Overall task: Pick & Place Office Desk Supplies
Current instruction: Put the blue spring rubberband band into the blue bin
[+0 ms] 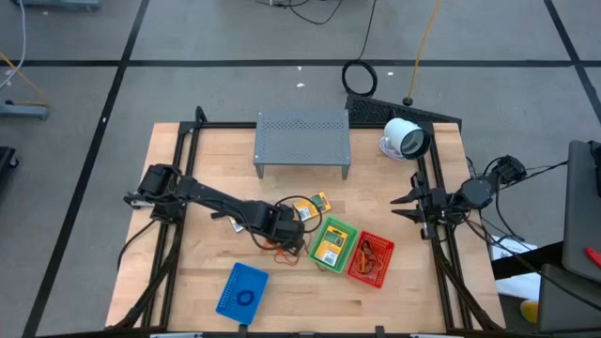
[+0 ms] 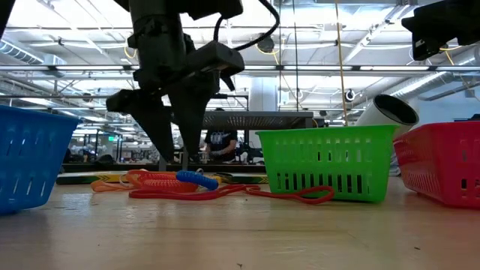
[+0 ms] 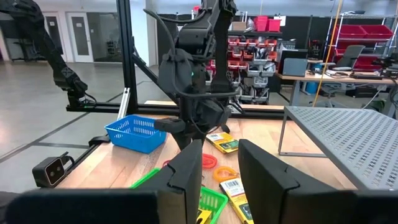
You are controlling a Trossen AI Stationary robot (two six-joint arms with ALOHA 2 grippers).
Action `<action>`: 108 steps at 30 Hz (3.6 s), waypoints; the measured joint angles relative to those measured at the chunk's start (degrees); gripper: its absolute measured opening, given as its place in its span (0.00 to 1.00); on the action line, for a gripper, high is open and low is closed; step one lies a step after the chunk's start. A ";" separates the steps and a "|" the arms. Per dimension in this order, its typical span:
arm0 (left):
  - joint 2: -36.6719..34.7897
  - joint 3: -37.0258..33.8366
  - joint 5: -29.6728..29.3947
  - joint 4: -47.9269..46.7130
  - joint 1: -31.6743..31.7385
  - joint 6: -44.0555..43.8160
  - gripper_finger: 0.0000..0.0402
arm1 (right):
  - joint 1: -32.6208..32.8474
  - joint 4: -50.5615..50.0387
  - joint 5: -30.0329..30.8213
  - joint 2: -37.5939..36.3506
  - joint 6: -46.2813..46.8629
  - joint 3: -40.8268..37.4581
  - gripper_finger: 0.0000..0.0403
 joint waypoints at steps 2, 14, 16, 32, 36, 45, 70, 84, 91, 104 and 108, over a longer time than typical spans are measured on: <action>0.77 0.06 0.03 0.07 0.00 -0.11 0.48 | 0.00 0.01 0.00 0.01 0.00 0.00 0.24; 4.08 0.00 1.76 1.64 0.15 -1.12 0.48 | -0.01 0.02 -0.01 -0.02 0.01 0.00 0.23; 4.81 0.01 2.25 2.14 0.15 -1.22 0.48 | -0.01 0.01 0.01 0.01 0.02 0.00 0.23; 5.42 0.04 0.61 6.59 0.18 1.85 0.33 | 0.01 0.01 0.01 0.01 0.01 0.00 0.24; 5.44 0.04 -0.37 8.54 0.50 3.17 0.21 | 0.01 0.01 -0.01 0.01 0.02 0.00 0.23; 5.44 0.04 -2.33 9.75 0.70 4.60 0.07 | 0.00 0.01 -0.01 0.01 0.00 0.00 0.23; 0.36 0.33 -5.68 8.41 -0.48 10.42 0.03 | -0.01 0.01 -0.01 0.00 0.00 0.00 0.23; -17.73 0.42 -3.36 -4.06 -6.69 11.10 0.03 | -0.02 0.03 -0.01 -0.02 0.00 0.00 0.23; -19.09 0.40 -0.30 -12.39 -15.87 -3.39 0.05 | 0.00 0.01 -0.01 -0.02 0.01 0.00 0.24; -17.97 -16.06 5.00 7.39 -23.02 -16.58 0.05 | -0.01 0.01 -0.01 -0.01 0.00 0.00 0.23; -17.95 -19.66 4.75 10.99 -23.39 -17.98 0.03 | -0.01 0.01 -0.01 0.01 0.02 0.00 0.23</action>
